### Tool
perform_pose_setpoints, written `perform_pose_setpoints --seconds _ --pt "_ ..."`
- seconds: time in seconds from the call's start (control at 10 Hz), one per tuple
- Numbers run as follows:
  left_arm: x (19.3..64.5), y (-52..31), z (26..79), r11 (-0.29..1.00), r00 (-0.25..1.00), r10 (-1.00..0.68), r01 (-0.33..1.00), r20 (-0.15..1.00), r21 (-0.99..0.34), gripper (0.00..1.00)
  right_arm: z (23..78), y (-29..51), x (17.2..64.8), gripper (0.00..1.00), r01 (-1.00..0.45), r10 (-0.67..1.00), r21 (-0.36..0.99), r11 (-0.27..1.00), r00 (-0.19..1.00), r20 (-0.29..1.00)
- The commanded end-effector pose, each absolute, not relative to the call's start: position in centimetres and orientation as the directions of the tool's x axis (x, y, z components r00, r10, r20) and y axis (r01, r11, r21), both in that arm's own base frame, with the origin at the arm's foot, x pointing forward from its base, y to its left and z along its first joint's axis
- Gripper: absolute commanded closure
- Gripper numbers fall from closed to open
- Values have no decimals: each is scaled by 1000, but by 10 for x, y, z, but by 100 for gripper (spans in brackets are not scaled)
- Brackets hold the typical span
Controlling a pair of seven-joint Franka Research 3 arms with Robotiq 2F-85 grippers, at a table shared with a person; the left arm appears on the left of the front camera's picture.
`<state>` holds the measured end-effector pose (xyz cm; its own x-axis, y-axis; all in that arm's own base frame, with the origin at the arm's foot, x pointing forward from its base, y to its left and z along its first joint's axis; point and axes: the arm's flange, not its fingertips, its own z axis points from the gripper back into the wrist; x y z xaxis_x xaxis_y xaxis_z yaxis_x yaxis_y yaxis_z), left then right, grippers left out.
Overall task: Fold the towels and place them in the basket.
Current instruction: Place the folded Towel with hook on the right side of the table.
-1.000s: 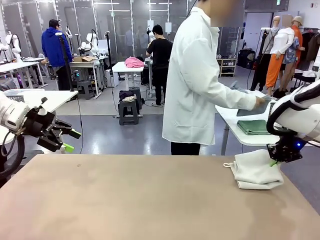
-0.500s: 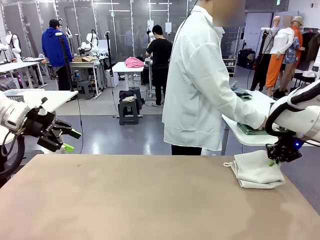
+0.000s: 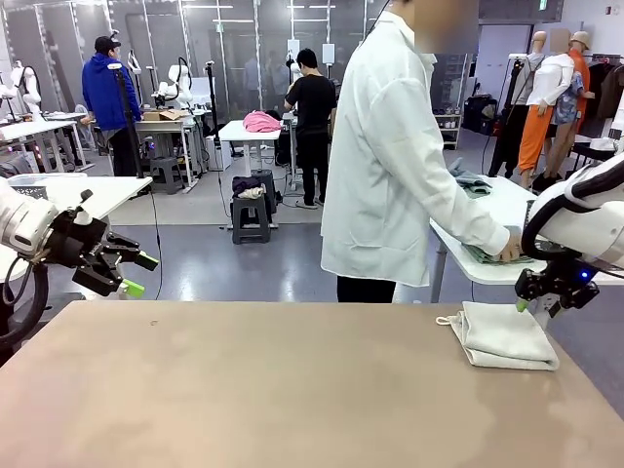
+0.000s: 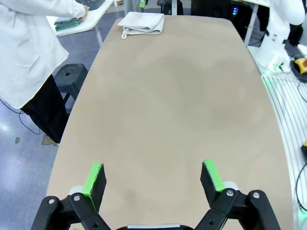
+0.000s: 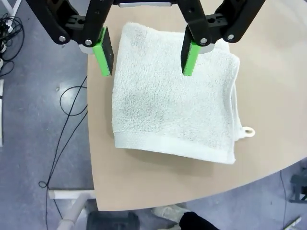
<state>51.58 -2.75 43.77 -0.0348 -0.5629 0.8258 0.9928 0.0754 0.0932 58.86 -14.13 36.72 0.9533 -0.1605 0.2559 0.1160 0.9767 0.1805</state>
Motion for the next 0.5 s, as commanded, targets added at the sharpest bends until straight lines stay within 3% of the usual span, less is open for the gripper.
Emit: perform_pose_setpoints --seconds 0.0,0.2,0.4 --pt "515 -28 439 74 -37 -563 993 826 95 0 403 -123 568 1 80 -115 132 988 951 288" --pt "515 -28 439 74 -37 -563 993 826 95 0 483 -44 528 1 83 -114 107 991 939 325" --pt "515 -28 439 74 -37 -563 993 826 95 0 567 37 467 1 -1 -10 31 1000 928 371"
